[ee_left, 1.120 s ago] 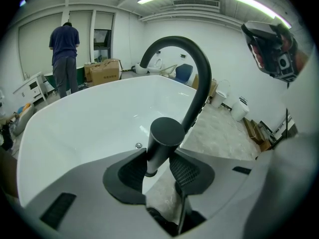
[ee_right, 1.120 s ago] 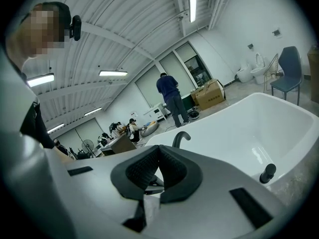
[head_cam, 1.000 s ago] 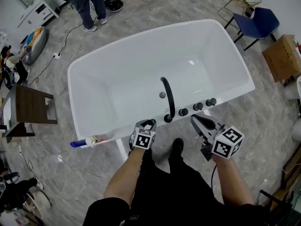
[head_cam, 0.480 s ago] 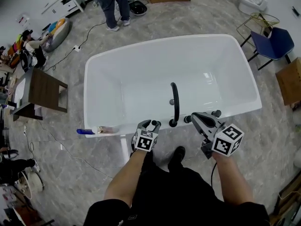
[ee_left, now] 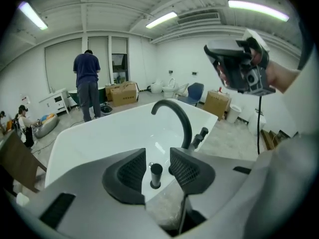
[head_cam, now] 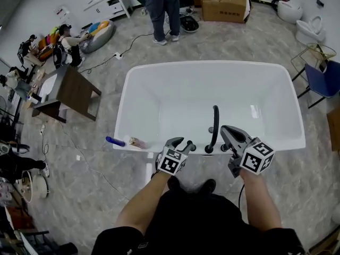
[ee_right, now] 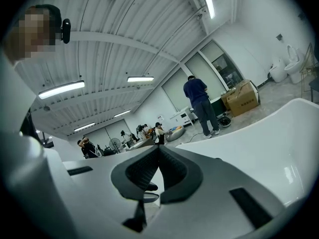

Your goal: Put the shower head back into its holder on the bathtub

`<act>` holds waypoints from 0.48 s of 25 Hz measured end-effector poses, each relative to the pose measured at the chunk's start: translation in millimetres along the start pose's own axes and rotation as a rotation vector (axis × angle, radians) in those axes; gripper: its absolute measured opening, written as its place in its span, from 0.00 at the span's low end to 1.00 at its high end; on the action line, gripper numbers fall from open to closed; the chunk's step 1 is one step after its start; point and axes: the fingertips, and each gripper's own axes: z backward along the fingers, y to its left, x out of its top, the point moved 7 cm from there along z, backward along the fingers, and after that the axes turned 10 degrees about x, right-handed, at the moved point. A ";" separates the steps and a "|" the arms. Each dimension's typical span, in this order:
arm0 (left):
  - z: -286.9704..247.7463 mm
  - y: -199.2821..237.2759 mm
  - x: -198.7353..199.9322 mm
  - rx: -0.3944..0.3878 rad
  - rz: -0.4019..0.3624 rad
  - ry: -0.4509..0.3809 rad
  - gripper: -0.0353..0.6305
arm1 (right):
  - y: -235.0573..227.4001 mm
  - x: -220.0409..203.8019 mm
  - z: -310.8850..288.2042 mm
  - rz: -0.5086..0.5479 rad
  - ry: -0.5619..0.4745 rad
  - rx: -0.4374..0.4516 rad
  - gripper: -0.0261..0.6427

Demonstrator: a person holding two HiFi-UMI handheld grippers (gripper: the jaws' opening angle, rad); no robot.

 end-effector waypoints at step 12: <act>74.5 70.8 84.2 0.000 0.135 -0.323 0.11 | 20.4 47.5 -44.1 0.126 -0.011 -0.005 0.06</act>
